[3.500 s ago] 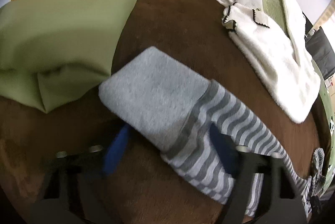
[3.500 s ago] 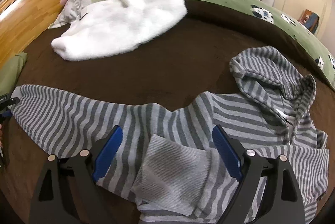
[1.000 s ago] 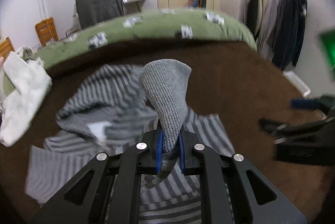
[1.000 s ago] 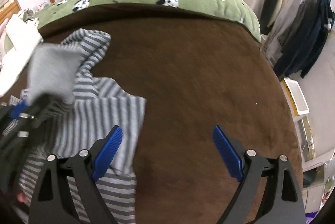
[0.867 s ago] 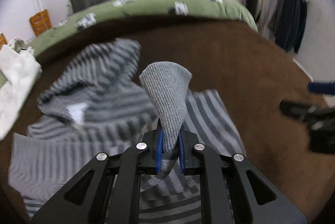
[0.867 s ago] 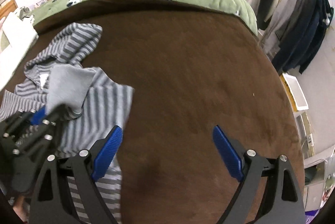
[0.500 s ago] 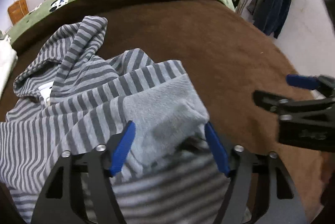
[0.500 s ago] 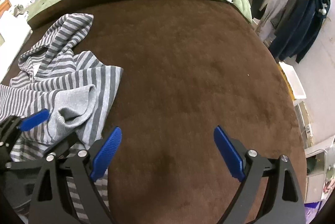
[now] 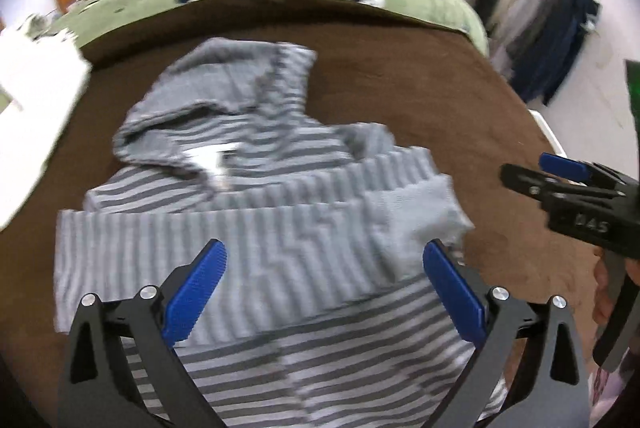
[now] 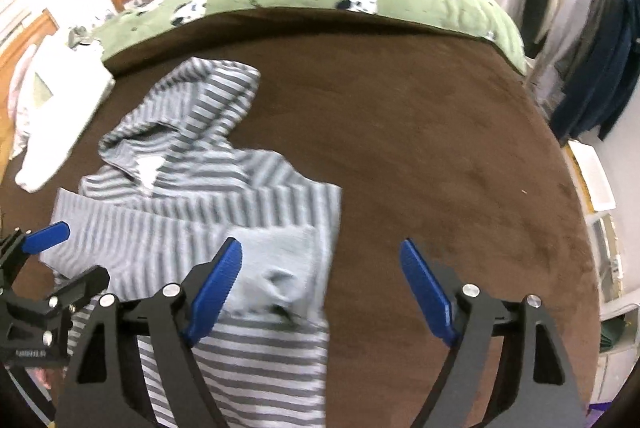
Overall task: Fold large clothes
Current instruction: 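Close the right gripper on the folded cuff and hem edge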
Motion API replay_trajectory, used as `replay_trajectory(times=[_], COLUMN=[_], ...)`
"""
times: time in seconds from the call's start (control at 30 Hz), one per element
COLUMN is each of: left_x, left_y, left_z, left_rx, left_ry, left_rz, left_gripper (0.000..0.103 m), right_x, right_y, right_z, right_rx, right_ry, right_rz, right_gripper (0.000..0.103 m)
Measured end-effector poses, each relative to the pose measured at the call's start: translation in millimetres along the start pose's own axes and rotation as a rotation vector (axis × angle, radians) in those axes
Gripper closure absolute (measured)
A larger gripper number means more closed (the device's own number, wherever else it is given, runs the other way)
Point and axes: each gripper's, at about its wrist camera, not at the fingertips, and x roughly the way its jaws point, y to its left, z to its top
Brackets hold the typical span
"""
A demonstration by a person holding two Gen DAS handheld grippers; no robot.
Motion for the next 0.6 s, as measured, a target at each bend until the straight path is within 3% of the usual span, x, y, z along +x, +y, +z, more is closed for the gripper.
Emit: replay_trajectory(times=[0.17, 0.4, 0.6], left_x=[-10.8, -0.5, 22.4], left_y=[55.0, 121.7, 151.7], left_z=[7.0, 1.8, -13.4], left_rx=[-0.093, -0.164, -0.203], left_ry=[-0.011, -0.007, 0.004], left_rz=[0.079, 0.191, 0.233], left_gripper=[0.007, 0.007, 0.007], right_x=[9.6, 43.8, 71.9], right_y=[33.0, 67.1, 65.6], right_z=[14.3, 12.4, -12.6], right_rx=[-0.023, -0.050, -0.061], right_ry=[0.014, 0.066, 0.112], right_rz=[0.056, 0.089, 0.081], right_gripper=[0.033, 0.076, 0.079])
